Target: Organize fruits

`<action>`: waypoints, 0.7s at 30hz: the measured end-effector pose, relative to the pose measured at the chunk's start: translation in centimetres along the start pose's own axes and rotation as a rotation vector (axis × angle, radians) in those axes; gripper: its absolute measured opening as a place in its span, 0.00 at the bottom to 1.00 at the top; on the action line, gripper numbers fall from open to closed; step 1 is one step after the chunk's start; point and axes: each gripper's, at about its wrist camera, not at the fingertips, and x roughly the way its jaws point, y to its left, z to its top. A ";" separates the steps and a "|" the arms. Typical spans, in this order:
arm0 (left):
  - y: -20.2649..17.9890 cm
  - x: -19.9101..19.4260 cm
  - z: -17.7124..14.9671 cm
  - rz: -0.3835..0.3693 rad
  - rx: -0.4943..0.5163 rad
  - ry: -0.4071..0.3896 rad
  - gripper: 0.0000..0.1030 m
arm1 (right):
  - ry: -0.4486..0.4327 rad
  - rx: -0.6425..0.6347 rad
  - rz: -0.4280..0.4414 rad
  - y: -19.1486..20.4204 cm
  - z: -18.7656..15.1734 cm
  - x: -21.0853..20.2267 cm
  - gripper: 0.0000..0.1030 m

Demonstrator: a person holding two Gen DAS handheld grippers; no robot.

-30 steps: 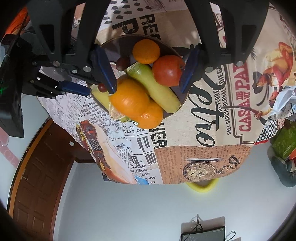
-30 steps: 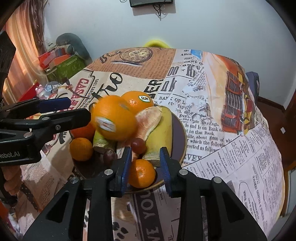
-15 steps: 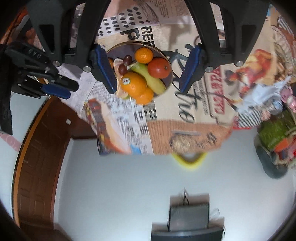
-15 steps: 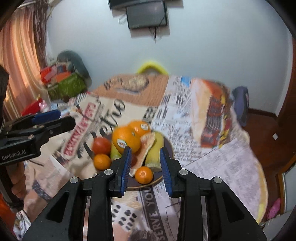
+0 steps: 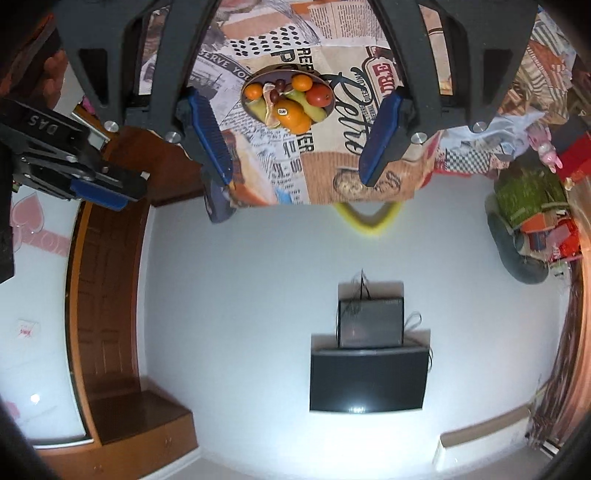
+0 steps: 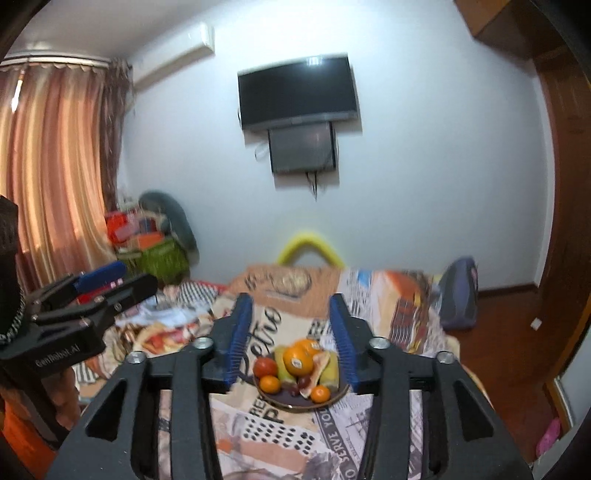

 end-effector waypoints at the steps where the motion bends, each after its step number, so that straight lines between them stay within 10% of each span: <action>1: -0.1 -0.9 0.0 0.000 0.001 -0.012 0.73 | -0.021 -0.004 -0.003 0.4 0.1 -0.8 0.49; 12: -0.2 -6.1 -0.5 0.037 -0.013 -0.062 0.95 | -0.106 -0.040 -0.078 2.3 -0.6 -3.4 0.92; 21: -0.2 -7.2 -1.0 0.039 -0.005 -0.066 0.98 | -0.100 -0.017 -0.115 2.5 -1.7 -4.5 1.00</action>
